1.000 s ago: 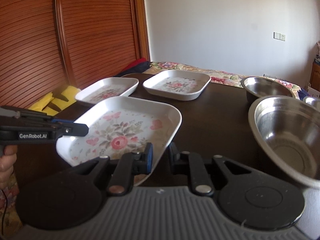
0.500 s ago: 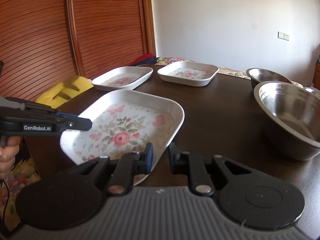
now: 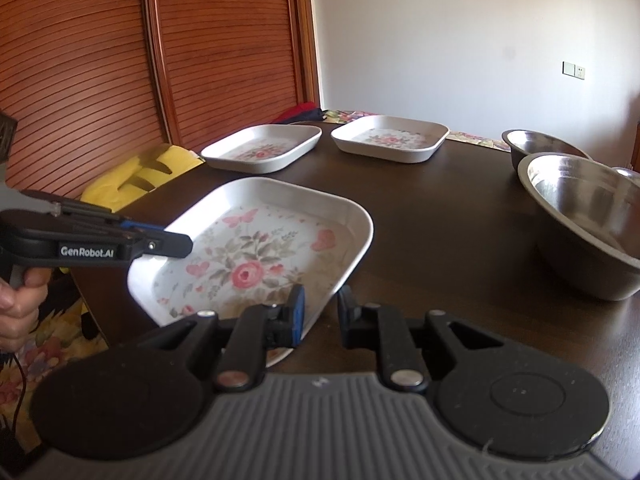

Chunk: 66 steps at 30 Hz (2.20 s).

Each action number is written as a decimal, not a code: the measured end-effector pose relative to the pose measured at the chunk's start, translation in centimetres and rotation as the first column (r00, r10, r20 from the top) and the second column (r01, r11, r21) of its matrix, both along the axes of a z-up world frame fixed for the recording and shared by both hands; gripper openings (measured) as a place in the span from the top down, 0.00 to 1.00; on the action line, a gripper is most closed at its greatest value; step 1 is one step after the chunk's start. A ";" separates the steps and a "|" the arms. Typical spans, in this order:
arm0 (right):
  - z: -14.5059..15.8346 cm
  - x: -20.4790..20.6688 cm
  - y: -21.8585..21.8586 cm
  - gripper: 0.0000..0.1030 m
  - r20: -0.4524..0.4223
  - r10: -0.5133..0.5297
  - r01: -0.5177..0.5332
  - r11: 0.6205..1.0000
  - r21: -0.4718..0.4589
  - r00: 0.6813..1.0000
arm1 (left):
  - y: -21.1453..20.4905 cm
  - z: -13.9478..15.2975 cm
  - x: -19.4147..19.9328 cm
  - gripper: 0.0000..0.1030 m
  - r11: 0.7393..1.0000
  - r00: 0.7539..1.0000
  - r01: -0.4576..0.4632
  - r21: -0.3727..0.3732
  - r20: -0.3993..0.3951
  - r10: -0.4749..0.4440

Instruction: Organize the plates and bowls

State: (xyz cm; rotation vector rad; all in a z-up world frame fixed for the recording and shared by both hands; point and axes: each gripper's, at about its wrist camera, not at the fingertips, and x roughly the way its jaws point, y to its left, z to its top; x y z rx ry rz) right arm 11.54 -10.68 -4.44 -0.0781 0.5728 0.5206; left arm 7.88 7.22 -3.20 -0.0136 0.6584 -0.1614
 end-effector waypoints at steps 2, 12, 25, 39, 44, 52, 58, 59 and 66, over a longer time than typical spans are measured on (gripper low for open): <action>0.0 0.1 -0.1 0.81 -0.004 0.000 0.000 1.000 0.003 1.000 | 0.0 -0.1 0.0 0.86 1.000 1.000 -0.001 0.000 -0.004 0.001; 0.1 0.3 0.1 0.80 -0.003 -0.002 0.002 1.000 0.010 1.000 | 0.1 -0.4 0.4 0.86 1.000 1.000 -0.015 -0.003 0.000 0.015; 0.9 0.5 -1.0 0.79 0.028 -0.030 0.029 0.999 0.019 0.999 | 1.1 0.0 0.6 0.83 0.999 0.999 -0.043 -0.024 0.013 0.043; 3.2 2.5 -0.4 0.79 0.091 -0.017 0.016 1.000 0.008 0.996 | 2.5 1.9 2.0 0.77 0.997 0.995 -0.066 -0.041 0.070 0.069; 3.9 3.8 0.4 0.79 0.111 -0.005 0.005 1.000 0.004 0.994 | 3.4 2.5 3.2 0.77 0.996 0.993 -0.080 -0.041 0.085 0.084; 4.3 6.5 2.2 0.79 0.095 0.012 -0.012 1.000 0.000 0.995 | 4.7 2.5 5.5 0.70 0.996 0.993 -0.078 -0.033 0.091 0.081; 4.5 8.3 4.0 0.79 0.075 0.041 -0.040 0.999 -0.014 0.996 | 6.1 2.6 7.3 0.65 0.996 0.991 -0.083 -0.031 0.100 0.086; 4.6 8.6 4.4 0.78 0.072 0.047 -0.046 0.999 -0.016 0.996 | 6.4 2.6 7.6 0.64 0.996 0.991 -0.085 -0.031 0.102 0.088; 4.6 10.9 6.9 0.61 0.052 0.075 -0.074 0.997 -0.024 0.996 | 8.4 2.9 9.9 0.57 0.995 0.988 -0.101 -0.016 0.120 0.102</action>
